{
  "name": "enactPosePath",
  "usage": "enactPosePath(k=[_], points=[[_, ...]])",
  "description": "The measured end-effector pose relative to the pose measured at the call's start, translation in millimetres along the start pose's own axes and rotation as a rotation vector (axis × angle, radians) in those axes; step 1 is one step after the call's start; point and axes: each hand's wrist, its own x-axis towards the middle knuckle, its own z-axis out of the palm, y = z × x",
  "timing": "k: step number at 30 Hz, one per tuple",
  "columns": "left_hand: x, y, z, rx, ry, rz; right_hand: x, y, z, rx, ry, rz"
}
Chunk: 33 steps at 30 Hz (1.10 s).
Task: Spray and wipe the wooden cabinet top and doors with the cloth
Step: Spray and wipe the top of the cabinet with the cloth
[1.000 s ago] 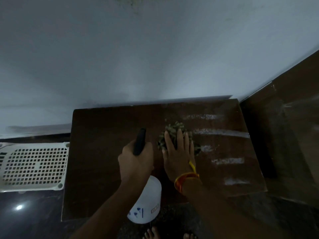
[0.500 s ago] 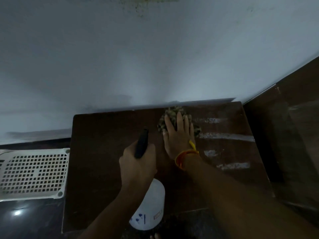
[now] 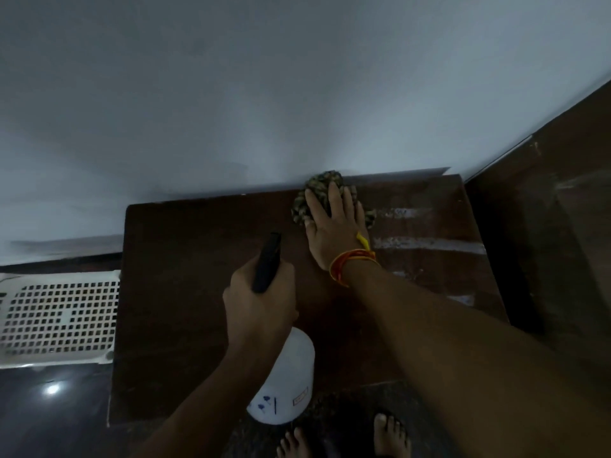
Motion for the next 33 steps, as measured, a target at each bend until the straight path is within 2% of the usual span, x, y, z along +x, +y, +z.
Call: enactPosePath(k=[5, 10, 19, 25, 33], points=[[-7, 0, 5, -0.035, 0.025, -0.004, 11, 40, -8, -0.045, 0.003, 0.013], [-11, -3, 15, -0.035, 0.078, 0.02, 6, 40, -12, -0.037, -0.02, -0.004], [-36, 11, 34, -0.055, 0.112, -0.004, -126, 50, -7, -0.073, -0.108, -0.01], [-46, 9, 42, -0.08, 0.164, 0.001, -164, 53, 1, -0.091, -0.068, 0.004], [-63, -3, 43, -0.033, 0.152, 0.041, -201, 50, 8, -0.058, -0.089, 0.003]])
